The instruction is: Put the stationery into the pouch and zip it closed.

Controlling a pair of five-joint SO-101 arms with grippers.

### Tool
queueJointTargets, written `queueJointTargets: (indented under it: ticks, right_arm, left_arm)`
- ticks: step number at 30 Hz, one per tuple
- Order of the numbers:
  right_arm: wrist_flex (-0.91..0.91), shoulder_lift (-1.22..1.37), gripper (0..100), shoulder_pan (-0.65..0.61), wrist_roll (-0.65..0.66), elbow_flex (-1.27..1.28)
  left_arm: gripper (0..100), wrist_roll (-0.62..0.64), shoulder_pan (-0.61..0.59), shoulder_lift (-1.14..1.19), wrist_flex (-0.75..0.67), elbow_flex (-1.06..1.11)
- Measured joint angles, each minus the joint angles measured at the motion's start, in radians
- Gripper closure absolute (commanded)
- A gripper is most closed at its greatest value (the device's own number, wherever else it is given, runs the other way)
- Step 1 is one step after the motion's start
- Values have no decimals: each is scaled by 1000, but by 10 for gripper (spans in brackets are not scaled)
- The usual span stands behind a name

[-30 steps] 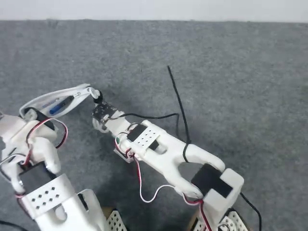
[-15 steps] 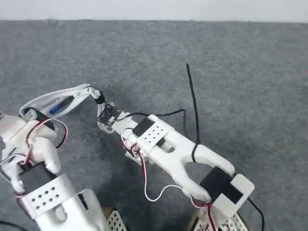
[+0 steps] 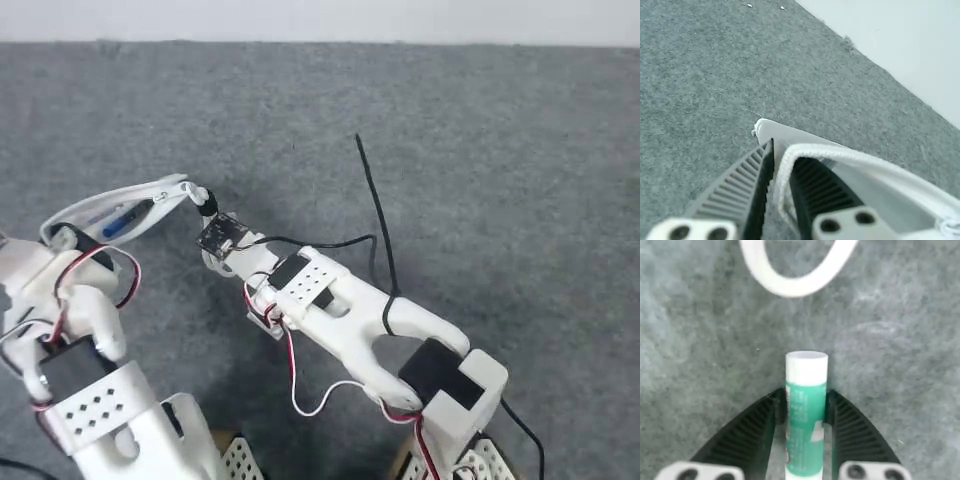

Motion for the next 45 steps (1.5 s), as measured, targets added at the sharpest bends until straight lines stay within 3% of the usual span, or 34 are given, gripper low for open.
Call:
queueJointTargets:
  ticks: [2,12,21,27,36,45]
  right_arm:
    - [0,3,998,0,0,-5]
    - [55,-32,993,-3,0,-12]
    - [98,-235,993,97,-9,-11]
    - [37,-319,993,218,-155,-11]
    - [-92,-330,993,325,-273,-11]
    - [-166,-330,993,425,-358,-9]
  left_arm:
    - [988,0,0,0,0,0]
    - [988,0,2,0,0,0]
    - [988,-43,133,0,0,0]
    - [988,-68,199,0,0,0]
    - [988,-112,305,0,5,-6]
    - [988,-153,471,0,115,-77]
